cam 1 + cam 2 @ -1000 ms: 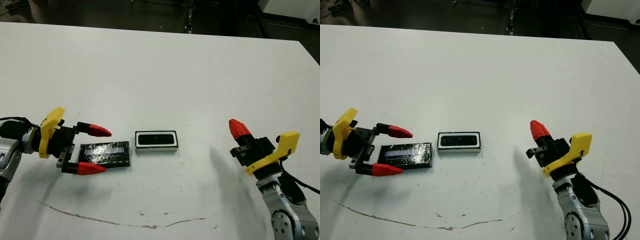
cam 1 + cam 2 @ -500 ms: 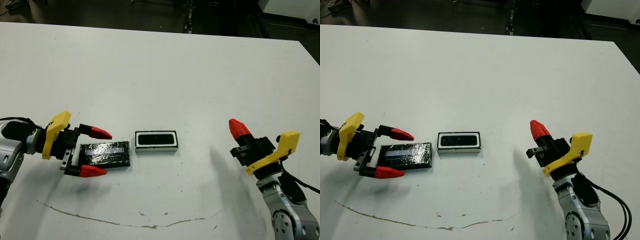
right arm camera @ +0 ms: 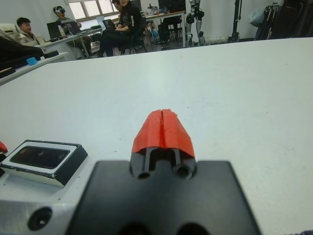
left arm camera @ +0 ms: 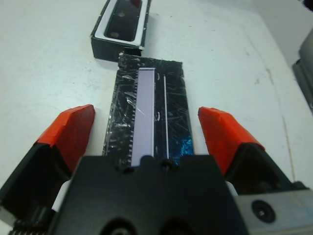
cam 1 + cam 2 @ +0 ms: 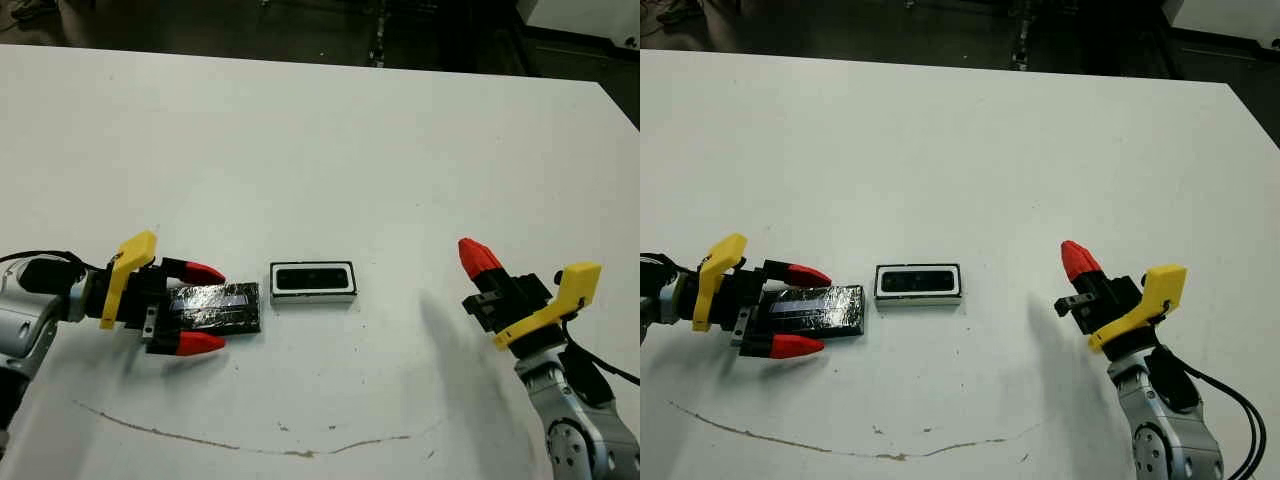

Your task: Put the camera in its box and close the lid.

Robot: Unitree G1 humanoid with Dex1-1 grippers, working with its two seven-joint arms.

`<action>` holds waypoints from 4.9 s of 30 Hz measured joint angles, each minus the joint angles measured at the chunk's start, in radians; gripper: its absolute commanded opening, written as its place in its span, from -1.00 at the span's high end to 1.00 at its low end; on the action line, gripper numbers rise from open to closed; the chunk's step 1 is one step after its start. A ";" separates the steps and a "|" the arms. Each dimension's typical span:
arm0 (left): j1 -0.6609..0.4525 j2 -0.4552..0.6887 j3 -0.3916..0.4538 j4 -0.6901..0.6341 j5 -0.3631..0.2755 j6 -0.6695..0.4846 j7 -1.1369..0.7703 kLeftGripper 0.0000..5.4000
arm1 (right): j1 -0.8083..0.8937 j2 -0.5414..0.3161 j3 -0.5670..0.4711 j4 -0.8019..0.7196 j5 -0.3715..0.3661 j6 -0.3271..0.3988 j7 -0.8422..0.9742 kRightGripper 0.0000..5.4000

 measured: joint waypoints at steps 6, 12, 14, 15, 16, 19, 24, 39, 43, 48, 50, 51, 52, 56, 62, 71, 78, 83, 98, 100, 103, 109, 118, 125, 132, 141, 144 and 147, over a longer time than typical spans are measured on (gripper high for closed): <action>0.002 0.014 -0.001 -0.013 0.018 -0.006 0.008 -1.00 | 0.000 -0.001 0.000 0.002 0.007 0.000 0.000 1.00; 0.005 0.014 -0.002 -0.014 0.032 -0.030 0.011 -1.00 | 0.000 -0.005 0.000 0.002 0.009 0.000 0.000 1.00; 0.005 0.015 -0.003 -0.016 0.036 -0.031 0.011 -1.00 | 0.000 -0.006 0.000 0.002 0.009 0.000 0.000 1.00; 0.005 0.017 -0.005 -0.018 0.038 -0.031 0.011 -1.00 | 0.000 -0.006 0.000 0.002 0.009 0.000 0.000 1.00; 0.005 0.019 -0.006 -0.020 0.039 -0.031 0.011 -1.00 | 0.000 -0.006 0.000 0.002 0.009 0.000 0.000 1.00; 0.005 0.025 -0.010 -0.026 0.051 -0.039 0.014 -0.97 | 0.000 -0.006 0.000 0.002 0.010 0.000 0.000 1.00; 0.005 0.028 -0.013 -0.048 0.056 -0.004 0.042 -0.76 | 0.000 -0.006 0.000 0.002 0.011 0.001 0.000 1.00; 0.047 0.029 0.005 -0.106 0.037 0.044 0.111 -0.17 | 0.000 -0.009 0.002 0.006 0.011 0.000 0.002 1.00; 0.047 0.029 0.005 -0.104 0.034 0.043 0.111 -0.17 | 0.000 -0.009 0.002 0.007 0.016 0.001 0.003 1.00; 0.046 0.029 0.008 -0.090 0.014 0.048 0.105 -0.17 | -0.001 -0.009 0.003 0.009 0.016 0.001 0.003 1.00; 0.043 0.029 0.014 -0.077 0.001 0.053 0.097 -0.17 | -0.001 -0.009 0.005 0.009 0.016 0.001 0.003 1.00; 0.042 0.029 0.020 -0.068 -0.006 0.057 0.093 -0.17 | -0.001 -0.009 0.006 0.009 0.016 0.001 0.003 1.00; 0.040 0.029 0.025 -0.061 -0.012 0.063 0.089 -0.17 | -0.001 -0.009 0.006 0.009 0.016 0.001 0.003 1.00; 0.023 0.029 0.062 -0.017 -0.062 0.097 0.060 -0.17 | 0.000 -0.009 0.009 0.009 0.016 0.001 0.003 1.00; -0.085 0.031 0.105 0.073 -0.103 0.094 -0.036 -0.17 | -0.002 -0.010 0.018 0.009 0.013 0.002 0.002 1.00; -0.209 0.043 0.060 0.156 -0.039 0.105 -0.097 -0.17 | -0.007 -0.012 0.020 0.007 0.012 0.007 -0.004 1.00; -0.288 -0.017 0.001 0.229 -0.017 0.064 -0.154 -0.17 | -0.011 -0.012 0.020 0.006 0.011 0.008 -0.004 1.00; -0.326 -0.090 -0.031 0.302 0.008 0.011 -0.169 -0.17 | -0.011 -0.012 0.020 0.006 0.012 0.008 -0.004 1.00; -0.372 -0.242 -0.060 0.474 0.038 -0.092 -0.198 -0.17 | -0.010 -0.012 0.020 0.006 0.011 0.007 -0.002 1.00; -0.369 -0.247 -0.060 0.478 0.040 -0.105 -0.197 -0.17 | -0.010 -0.012 0.020 0.006 0.011 0.007 -0.002 1.00; -0.361 -0.248 -0.060 0.477 0.045 -0.121 -0.194 -0.17 | -0.010 -0.012 0.020 0.006 0.011 0.007 -0.002 1.00; -0.354 -0.250 -0.059 0.477 0.057 -0.143 -0.190 -0.17 | -0.009 -0.012 0.020 0.007 0.012 0.007 0.000 1.00; -0.341 -0.272 -0.061 0.478 0.076 -0.166 -0.157 -0.17 | -0.005 -0.012 0.020 0.008 0.011 0.006 0.000 1.00; -0.341 -0.295 -0.060 0.472 0.074 -0.127 -0.135 -0.17 | -0.005 -0.012 0.020 0.010 0.011 0.006 0.000 1.00; -0.311 -0.339 -0.046 0.432 0.052 -0.089 -0.081 -0.17 | -0.005 -0.012 0.021 0.011 0.011 0.006 0.000 1.00; -0.274 -0.349 -0.044 0.380 0.033 -0.055 -0.039 -0.17 | -0.005 -0.012 0.027 0.011 0.009 0.006 0.000 1.00; -0.266 -0.353 -0.044 0.370 0.032 -0.062 -0.029 -0.17 | -0.006 -0.012 0.027 0.011 0.008 0.006 0.000 1.00; -0.258 -0.358 -0.044 0.364 0.030 -0.071 -0.019 -0.17 | -0.006 -0.012 0.027 0.011 0.008 0.006 0.000 1.00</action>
